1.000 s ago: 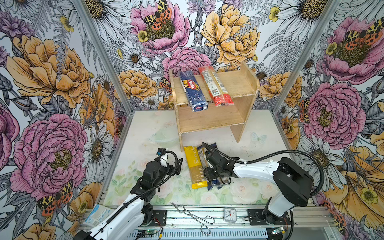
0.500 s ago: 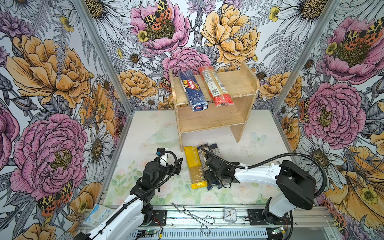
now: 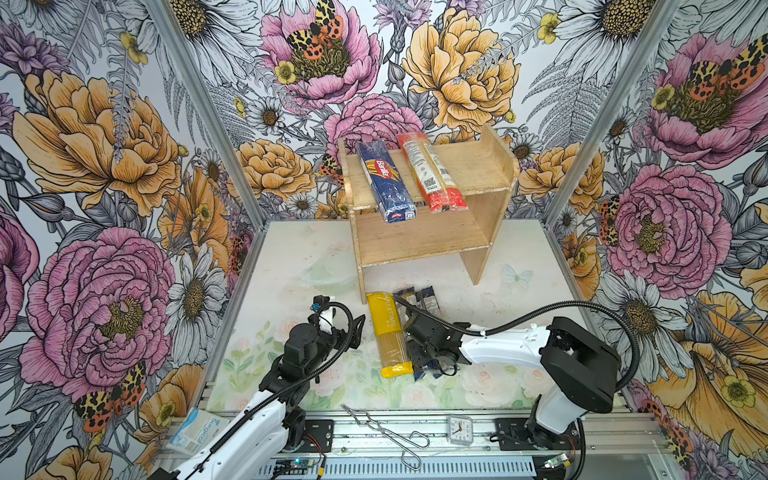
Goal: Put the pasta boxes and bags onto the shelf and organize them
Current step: 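Close the right gripper on the clear packs beside the yellow pack, then lift one clear blue-ended pack with the right gripper, separating it from the other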
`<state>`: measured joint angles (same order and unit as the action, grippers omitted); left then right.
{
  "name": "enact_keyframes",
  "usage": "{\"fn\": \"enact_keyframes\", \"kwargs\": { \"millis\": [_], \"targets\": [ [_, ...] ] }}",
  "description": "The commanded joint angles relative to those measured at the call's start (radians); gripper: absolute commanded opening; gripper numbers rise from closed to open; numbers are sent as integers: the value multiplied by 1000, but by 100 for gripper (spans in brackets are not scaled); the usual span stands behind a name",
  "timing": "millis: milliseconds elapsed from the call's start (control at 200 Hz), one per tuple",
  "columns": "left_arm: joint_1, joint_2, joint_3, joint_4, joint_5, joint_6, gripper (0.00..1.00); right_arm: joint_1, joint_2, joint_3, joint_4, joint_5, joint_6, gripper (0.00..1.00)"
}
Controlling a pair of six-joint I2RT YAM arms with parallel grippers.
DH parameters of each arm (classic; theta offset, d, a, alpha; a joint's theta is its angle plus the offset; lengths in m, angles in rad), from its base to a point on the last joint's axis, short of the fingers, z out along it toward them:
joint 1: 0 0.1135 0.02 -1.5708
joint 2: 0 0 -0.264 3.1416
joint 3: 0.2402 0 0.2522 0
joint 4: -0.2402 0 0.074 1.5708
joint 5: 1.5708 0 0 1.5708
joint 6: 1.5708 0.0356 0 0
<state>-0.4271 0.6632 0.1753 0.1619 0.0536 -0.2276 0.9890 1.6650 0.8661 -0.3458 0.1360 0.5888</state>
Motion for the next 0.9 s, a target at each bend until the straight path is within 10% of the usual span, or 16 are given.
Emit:
{"fn": "enact_keyframes", "kwargs": {
  "millis": [0,896],
  "targets": [
    [6,3,-13,12,-1,25,99,9,65,-50,-53,-80,8,45],
    [5,8,-12,11,-6,25,99,-100,-581,-138,-129,-78,-3,18]
  ]
}}
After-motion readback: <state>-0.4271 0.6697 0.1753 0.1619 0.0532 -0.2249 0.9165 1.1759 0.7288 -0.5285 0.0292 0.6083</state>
